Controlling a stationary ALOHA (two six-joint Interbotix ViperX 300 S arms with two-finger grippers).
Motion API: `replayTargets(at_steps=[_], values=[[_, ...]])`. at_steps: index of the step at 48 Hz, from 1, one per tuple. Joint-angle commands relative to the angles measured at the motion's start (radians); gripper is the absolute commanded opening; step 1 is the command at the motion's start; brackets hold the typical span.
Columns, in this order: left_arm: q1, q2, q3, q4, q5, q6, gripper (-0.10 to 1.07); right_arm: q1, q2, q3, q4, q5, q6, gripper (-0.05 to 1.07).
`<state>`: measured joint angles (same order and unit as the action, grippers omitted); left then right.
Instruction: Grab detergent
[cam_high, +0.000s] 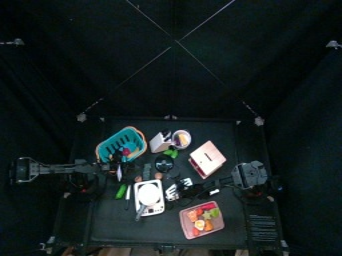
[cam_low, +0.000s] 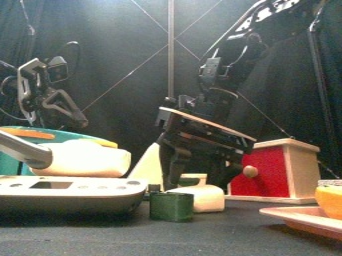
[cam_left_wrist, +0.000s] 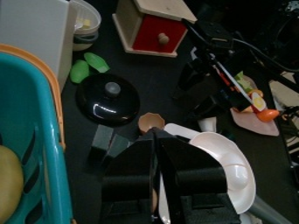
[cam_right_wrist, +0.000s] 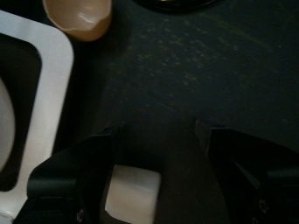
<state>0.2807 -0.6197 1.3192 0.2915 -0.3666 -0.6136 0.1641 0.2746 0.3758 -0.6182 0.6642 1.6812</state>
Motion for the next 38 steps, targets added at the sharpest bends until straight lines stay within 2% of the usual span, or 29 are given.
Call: replayTargets(at_steps=[1, 10, 15, 21, 24, 38], values=[[0.003, 0.002, -0.011, -0.002, -0.005, 0.000, 0.43, 0.011, -0.087, 0.006, -0.046, -0.002, -0.002, 0.98], [0.005, 0.002, -0.011, -0.002, -0.005, 0.000, 0.43, 0.034, -0.178, 0.083, -0.181, -0.040, -0.003, 0.98], [0.005, 0.002, -0.009, -0.002, -0.005, 0.000, 0.43, 0.052, -0.224, 0.137, -0.238, -0.163, -0.003, 0.98], [0.005, 0.002, -0.008, -0.002, -0.005, 0.000, 0.43, 0.063, -0.249, 0.190, -0.328, -0.362, -0.003, 0.98], [0.006, 0.002, -0.008, -0.002, -0.005, 0.000, 0.43, 0.064, -0.249, 0.215, -0.380, -0.413, -0.002, 0.98], [0.006, 0.002, -0.005, -0.002, -0.005, 0.002, 0.43, 0.081, -0.230, 0.258, -0.568, -0.434, -0.002, 0.98]])
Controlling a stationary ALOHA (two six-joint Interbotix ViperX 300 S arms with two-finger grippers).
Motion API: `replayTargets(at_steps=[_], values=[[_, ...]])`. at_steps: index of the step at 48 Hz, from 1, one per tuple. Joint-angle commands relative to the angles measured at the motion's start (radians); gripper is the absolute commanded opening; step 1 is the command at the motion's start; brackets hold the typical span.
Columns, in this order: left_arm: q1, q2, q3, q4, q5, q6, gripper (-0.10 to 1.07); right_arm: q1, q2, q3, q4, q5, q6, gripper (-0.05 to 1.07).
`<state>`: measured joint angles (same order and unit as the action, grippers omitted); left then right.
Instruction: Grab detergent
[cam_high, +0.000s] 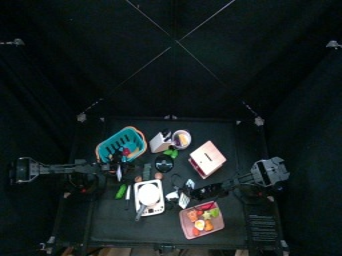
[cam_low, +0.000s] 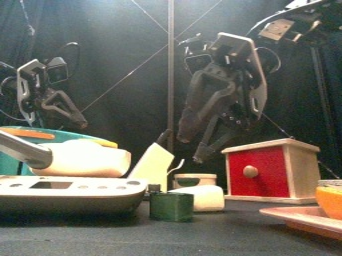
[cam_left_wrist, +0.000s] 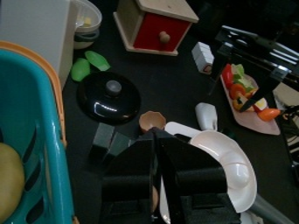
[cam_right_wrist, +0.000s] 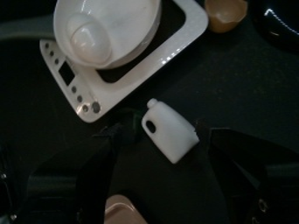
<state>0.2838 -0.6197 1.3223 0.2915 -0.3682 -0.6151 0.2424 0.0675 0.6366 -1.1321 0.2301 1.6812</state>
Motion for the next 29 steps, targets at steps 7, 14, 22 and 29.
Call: replayTargets(at_steps=[7, 14, 22, 29], values=[[0.003, 0.002, -0.006, -0.002, -0.003, 0.002, 0.43, -0.002, -0.008, -0.006, -0.137, 0.021, -0.002, 0.98], [0.003, 0.002, -0.006, -0.002, -0.003, 0.002, 0.43, -0.003, 0.020, -0.014, -0.178, 0.055, -0.002, 0.98], [0.003, 0.002, -0.003, -0.002, -0.002, 0.002, 0.43, 0.003, 0.046, -0.028, -0.196, 0.038, -0.002, 0.98], [0.003, 0.000, -0.003, -0.002, -0.003, 0.002, 0.43, 0.006, 0.060, -0.032, -0.201, 0.037, -0.002, 0.98]])
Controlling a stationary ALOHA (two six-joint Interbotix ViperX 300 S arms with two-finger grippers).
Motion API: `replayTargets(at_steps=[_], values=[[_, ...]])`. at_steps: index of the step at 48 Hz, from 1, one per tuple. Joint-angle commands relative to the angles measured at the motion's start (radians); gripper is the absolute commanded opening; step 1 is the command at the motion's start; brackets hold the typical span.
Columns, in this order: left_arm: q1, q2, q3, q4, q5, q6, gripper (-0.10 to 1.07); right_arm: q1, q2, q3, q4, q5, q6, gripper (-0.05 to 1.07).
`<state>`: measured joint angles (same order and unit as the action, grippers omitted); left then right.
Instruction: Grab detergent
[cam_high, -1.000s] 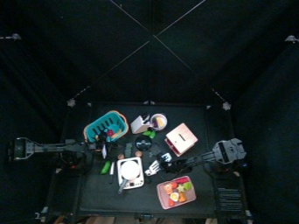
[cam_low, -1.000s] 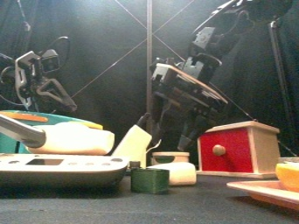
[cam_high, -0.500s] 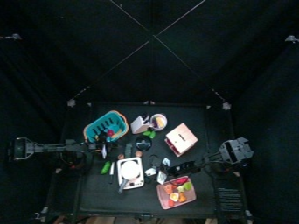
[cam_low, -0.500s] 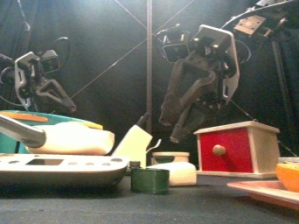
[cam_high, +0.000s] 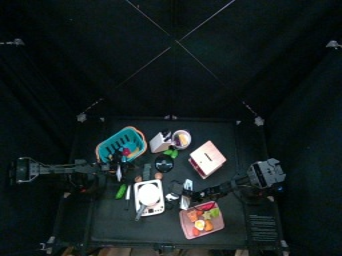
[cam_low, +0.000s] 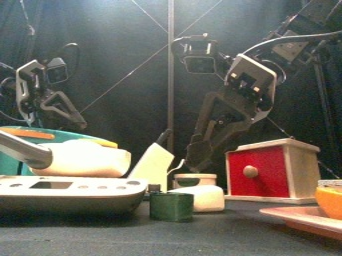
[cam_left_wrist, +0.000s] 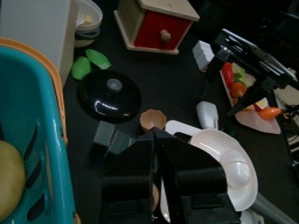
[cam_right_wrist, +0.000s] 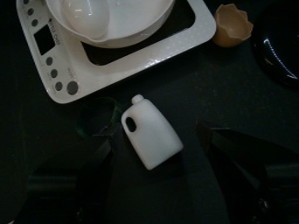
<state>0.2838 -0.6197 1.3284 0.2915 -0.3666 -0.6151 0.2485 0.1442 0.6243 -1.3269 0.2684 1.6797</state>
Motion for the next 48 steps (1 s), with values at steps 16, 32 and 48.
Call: replayTargets(at_steps=[16, 32, 48], values=[[0.003, 0.000, -0.009, -0.002, -0.005, 0.002, 0.43, -0.003, 0.043, -0.017, -0.006, -0.002, 0.000, 0.98], [0.003, 0.002, -0.009, -0.002, -0.005, 0.002, 0.43, -0.015, 0.061, -0.025, 0.009, -0.002, 0.002, 0.94], [0.003, 0.002, -0.009, -0.002, -0.005, 0.002, 0.43, -0.017, 0.046, -0.046, 0.026, 0.003, 0.003, 0.72]])
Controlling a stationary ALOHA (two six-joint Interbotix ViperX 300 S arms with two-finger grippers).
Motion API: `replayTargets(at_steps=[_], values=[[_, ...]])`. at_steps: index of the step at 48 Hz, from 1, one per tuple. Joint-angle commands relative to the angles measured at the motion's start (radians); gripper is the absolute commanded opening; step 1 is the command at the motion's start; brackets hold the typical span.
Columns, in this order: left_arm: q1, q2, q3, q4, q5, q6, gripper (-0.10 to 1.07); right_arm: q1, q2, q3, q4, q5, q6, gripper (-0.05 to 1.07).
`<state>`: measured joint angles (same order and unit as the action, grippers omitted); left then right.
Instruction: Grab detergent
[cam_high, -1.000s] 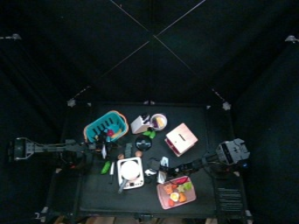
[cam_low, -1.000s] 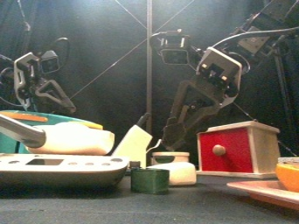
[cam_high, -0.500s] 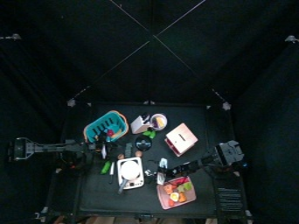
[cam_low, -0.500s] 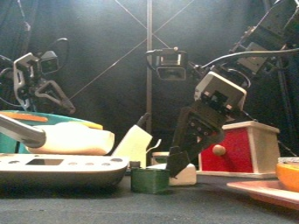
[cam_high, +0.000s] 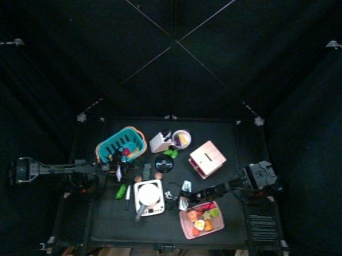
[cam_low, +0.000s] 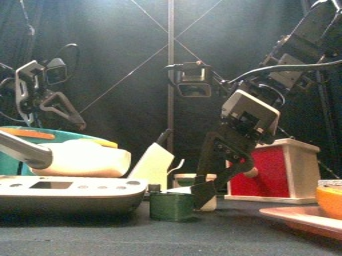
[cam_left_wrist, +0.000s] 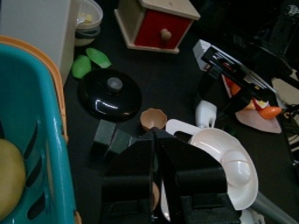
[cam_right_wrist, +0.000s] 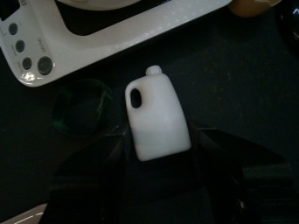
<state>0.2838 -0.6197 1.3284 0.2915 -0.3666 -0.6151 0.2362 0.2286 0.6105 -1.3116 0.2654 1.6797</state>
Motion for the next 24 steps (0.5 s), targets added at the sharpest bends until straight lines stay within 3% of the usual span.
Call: replayTargets(at_steps=[1, 24], values=[[0.003, 0.002, -0.009, -0.002, -0.005, 0.002, 0.43, -0.005, -0.043, -0.035, 0.015, 0.008, 0.003, 0.72], [0.003, 0.002, -0.009, -0.002, -0.005, 0.002, 0.43, -0.012, -0.103, -0.051, 0.038, 0.098, 0.002, 0.71]])
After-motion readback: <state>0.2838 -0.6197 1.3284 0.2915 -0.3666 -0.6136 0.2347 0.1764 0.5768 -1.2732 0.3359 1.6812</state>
